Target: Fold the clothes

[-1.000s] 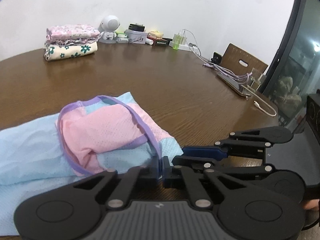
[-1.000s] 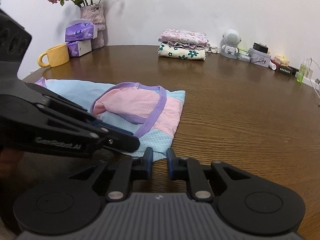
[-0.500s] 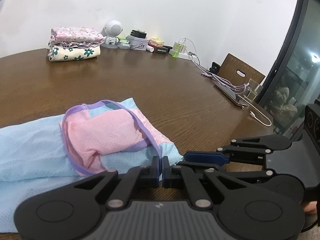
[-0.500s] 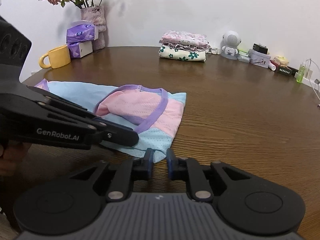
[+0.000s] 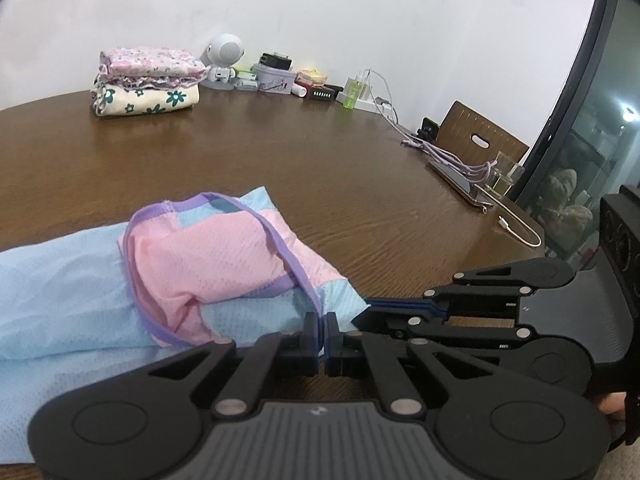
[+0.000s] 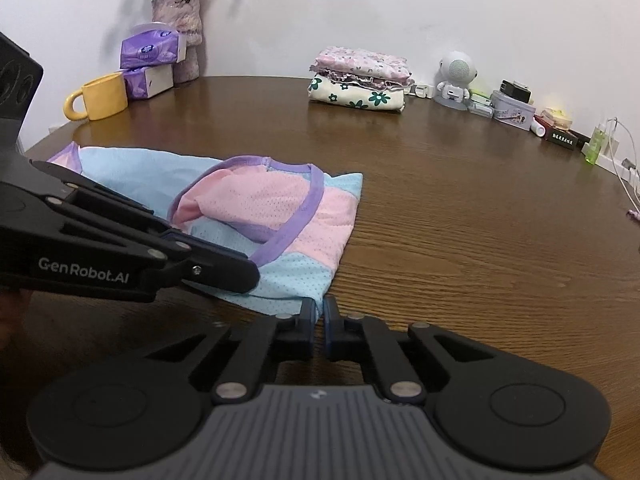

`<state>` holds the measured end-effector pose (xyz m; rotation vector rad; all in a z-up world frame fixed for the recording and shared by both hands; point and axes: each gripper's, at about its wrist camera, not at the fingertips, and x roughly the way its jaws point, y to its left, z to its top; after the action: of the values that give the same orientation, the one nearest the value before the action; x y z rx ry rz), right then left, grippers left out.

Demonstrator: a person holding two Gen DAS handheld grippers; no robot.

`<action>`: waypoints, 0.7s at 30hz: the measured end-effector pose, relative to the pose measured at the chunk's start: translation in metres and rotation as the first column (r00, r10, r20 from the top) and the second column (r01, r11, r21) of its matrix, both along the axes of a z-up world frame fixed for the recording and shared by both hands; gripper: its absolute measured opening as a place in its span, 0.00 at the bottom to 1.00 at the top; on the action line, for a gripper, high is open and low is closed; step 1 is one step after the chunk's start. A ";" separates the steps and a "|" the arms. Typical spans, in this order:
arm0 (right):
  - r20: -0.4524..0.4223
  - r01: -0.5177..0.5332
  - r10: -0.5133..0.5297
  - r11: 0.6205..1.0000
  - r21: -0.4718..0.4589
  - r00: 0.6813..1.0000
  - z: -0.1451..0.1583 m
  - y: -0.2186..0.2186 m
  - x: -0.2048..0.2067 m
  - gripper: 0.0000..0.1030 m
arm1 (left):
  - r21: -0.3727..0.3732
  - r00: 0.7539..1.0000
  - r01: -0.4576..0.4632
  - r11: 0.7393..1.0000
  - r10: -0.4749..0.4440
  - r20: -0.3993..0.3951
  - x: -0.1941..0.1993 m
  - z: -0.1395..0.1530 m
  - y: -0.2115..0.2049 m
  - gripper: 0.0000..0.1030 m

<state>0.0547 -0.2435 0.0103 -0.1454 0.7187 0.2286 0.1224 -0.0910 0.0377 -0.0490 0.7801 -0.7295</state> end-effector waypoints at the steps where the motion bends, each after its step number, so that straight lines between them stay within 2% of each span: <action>1: -0.002 -0.001 0.001 1.000 -0.002 1.000 0.000 0.000 0.000 0.04 | 0.003 1.000 0.000 1.000 0.000 -0.001 0.000 -0.001 0.000 0.01; 8: 0.001 0.007 -0.007 1.000 -0.006 1.000 0.000 -0.001 -0.001 0.02 | 0.023 1.000 0.005 1.000 -0.005 -0.005 -0.001 -0.005 -0.002 0.02; 12: 0.014 0.013 -0.013 1.000 -0.001 1.000 -0.002 -0.002 -0.004 0.02 | 0.028 0.999 0.014 1.000 -0.015 0.029 -0.007 -0.003 -0.004 0.03; 15: 0.026 0.017 -0.018 1.000 0.020 1.000 -0.002 -0.005 -0.006 0.01 | 0.046 0.995 0.028 0.999 -0.032 0.090 -0.015 0.005 -0.006 0.11; 17: 0.034 0.018 -0.019 0.999 0.028 0.999 -0.002 -0.006 -0.006 0.01 | 0.087 0.986 0.048 0.995 -0.061 0.154 -0.023 0.009 -0.010 0.27; 18: 0.038 0.018 -0.019 0.999 0.029 0.999 -0.002 -0.006 -0.007 0.01 | 0.109 0.980 0.061 0.992 -0.080 0.184 -0.028 0.011 -0.013 0.31; 19: 0.042 0.018 -0.019 0.999 0.030 0.999 -0.003 -0.006 -0.007 0.01 | 0.131 0.972 0.076 0.988 -0.103 0.212 -0.032 0.013 -0.015 0.33; 21: 0.046 0.015 -0.016 0.999 0.028 0.999 -0.002 -0.006 -0.007 0.01 | 0.184 0.953 0.102 0.978 -0.149 0.263 -0.038 0.016 -0.022 0.31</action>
<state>0.0476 -0.2496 0.0078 -0.1185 0.6700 0.2192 0.0841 -0.1128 0.0537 0.2538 0.5785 -0.7695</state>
